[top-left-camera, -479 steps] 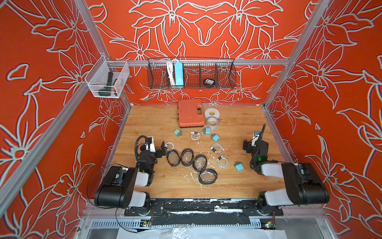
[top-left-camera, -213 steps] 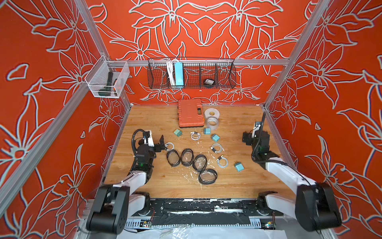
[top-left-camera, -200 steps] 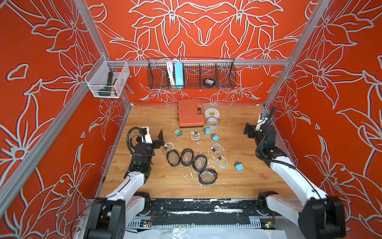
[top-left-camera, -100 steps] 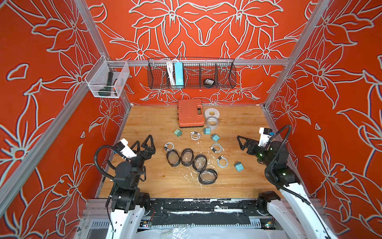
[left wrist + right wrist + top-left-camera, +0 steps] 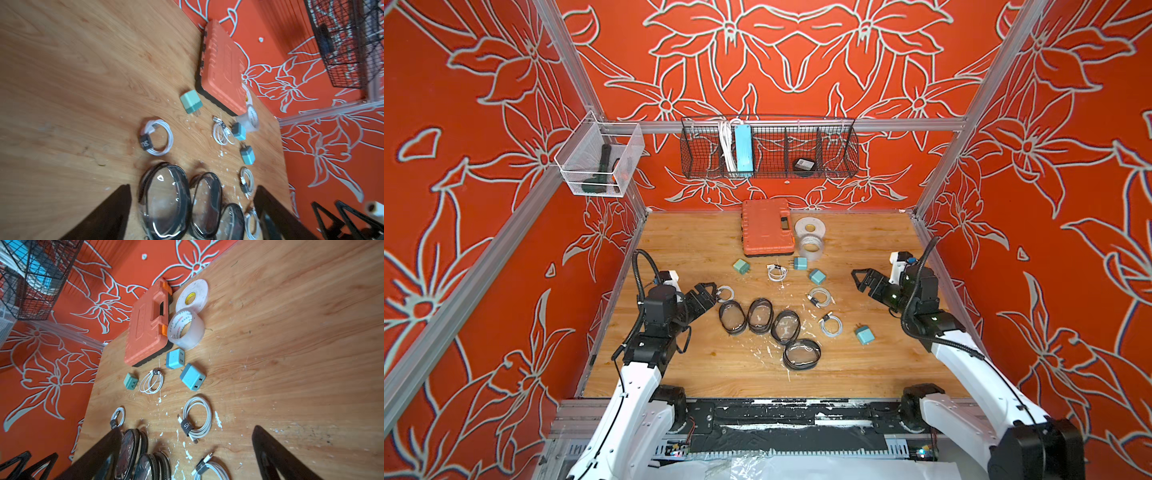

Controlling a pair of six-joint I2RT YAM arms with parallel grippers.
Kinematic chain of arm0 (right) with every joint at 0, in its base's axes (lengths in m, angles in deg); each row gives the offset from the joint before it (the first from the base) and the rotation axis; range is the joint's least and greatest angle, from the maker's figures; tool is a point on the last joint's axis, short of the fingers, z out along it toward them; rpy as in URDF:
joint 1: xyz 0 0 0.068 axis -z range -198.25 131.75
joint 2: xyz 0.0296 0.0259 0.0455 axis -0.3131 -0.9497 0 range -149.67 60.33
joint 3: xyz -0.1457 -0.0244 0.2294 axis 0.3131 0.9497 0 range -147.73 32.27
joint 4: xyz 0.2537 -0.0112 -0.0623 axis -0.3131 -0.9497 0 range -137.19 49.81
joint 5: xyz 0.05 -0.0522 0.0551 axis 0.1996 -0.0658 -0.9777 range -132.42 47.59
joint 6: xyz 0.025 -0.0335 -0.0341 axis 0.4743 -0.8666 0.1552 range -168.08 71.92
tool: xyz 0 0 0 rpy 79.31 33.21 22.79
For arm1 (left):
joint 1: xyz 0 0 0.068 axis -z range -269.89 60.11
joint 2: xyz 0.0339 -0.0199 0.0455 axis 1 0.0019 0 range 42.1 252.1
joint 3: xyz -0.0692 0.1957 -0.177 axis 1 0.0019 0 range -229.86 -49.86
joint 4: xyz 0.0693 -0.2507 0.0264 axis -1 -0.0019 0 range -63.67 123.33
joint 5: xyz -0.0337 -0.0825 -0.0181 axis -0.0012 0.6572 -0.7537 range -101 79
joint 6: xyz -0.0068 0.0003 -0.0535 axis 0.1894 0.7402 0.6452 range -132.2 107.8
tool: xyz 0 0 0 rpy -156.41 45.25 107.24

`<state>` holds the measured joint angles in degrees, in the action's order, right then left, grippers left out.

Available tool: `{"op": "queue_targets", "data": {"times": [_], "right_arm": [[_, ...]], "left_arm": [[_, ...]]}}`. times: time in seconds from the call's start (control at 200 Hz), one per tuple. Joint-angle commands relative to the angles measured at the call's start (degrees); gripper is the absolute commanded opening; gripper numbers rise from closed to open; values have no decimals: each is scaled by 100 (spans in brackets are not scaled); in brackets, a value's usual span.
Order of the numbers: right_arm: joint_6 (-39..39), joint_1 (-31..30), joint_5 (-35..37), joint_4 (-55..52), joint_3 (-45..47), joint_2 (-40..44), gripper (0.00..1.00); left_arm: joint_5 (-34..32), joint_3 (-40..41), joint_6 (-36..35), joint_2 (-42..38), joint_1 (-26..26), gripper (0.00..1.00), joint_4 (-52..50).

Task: Pack away charging kits
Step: Pick up the storage bag at the center of the board.

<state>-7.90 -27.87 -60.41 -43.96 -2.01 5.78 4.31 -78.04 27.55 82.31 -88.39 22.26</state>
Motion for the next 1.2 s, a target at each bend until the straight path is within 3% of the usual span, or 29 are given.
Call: {"op": "queue_targets", "data": {"times": [0.0,0.05,0.145,0.19,0.24,0.305,0.45,0.596,0.766,0.931,1.036,1.196], "right_arm": [[-378,15,253,-449,-331,-62,98],[-391,14,168,-467,-342,-203,98],[-304,18,247,-451,-258,-409,98],[-357,21,342,-683,-305,-445,98],[-397,14,499,-804,-257,-426,97],[-403,20,818,-949,-147,-355,87],[-249,73,1243,-1361,77,1,83],[-90,171,1417,-1861,59,522,83],[-155,333,1600,-2191,94,1057,85],[-208,443,1395,-2055,181,1134,87],[-307,463,1123,-1976,101,964,87],[-370,490,1101,-1876,112,819,87]], "left_arm": [[948,98,-10,44,-9,78,889],[1265,142,-137,207,-10,97,970],[1731,280,-77,442,59,98,1107],[1625,283,-103,441,302,98,1108],[905,192,-116,365,785,98,835],[-6,83,-149,297,1647,98,660],[-1057,-111,-507,558,3524,97,836],[-2477,-579,-987,1457,5206,87,638],[-3442,-877,-1388,2751,6530,82,685],[-4448,-1281,-1312,3947,7393,78,414],[-4767,-1775,-1272,4715,7619,72,13],[-5238,-2436,-1218,5700,7762,70,-416]]}}
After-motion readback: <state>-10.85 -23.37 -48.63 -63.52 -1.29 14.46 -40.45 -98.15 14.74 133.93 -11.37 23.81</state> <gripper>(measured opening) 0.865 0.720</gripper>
